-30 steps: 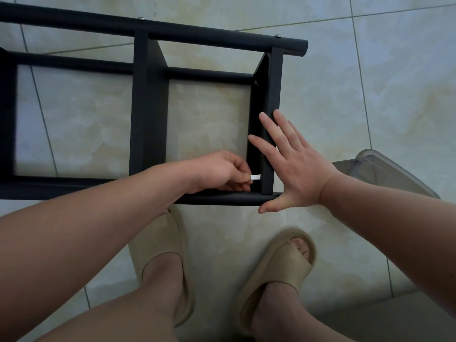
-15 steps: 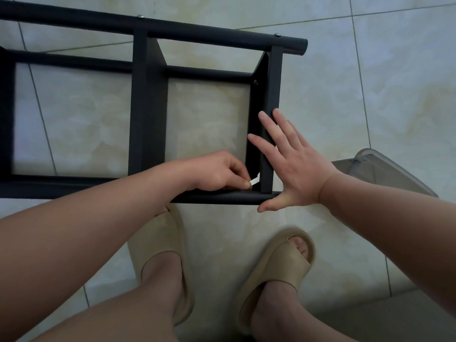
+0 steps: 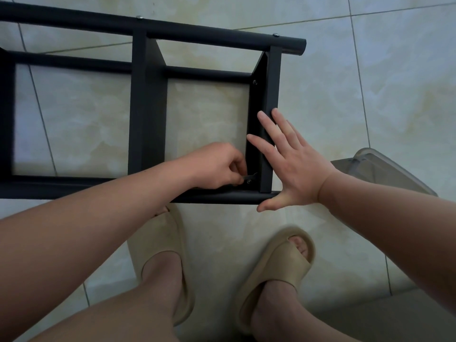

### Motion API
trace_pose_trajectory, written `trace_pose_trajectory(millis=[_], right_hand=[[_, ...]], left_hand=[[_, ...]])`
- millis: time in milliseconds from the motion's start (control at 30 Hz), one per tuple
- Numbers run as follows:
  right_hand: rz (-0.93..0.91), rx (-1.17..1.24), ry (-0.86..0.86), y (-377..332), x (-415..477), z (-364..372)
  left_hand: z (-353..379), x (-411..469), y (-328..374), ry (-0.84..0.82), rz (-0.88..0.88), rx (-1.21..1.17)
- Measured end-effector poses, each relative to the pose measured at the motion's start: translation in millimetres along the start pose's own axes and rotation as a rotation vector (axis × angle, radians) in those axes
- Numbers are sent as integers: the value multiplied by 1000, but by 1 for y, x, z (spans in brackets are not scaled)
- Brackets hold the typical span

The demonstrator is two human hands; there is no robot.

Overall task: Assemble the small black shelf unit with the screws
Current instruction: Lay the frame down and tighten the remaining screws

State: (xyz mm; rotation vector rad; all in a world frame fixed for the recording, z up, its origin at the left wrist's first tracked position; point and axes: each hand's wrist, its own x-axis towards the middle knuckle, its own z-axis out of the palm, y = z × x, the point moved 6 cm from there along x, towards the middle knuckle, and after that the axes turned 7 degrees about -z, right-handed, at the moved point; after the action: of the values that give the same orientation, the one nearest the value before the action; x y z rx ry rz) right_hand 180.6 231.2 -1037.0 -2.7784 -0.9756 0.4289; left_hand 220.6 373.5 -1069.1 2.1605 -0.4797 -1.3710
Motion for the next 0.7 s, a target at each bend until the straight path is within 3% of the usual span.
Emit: trace_pose_trajectory(millis=[167, 400, 700], right_hand=[[-1, 0, 4, 0, 0, 0], [-4, -8, 9, -1, 0, 0], [-3, -5, 5, 0, 0, 0]], left_hand=[[1, -1, 2, 20, -19, -184], [20, -1, 3, -153, -241, -875], [19, 2, 6, -79, -242, -882]])
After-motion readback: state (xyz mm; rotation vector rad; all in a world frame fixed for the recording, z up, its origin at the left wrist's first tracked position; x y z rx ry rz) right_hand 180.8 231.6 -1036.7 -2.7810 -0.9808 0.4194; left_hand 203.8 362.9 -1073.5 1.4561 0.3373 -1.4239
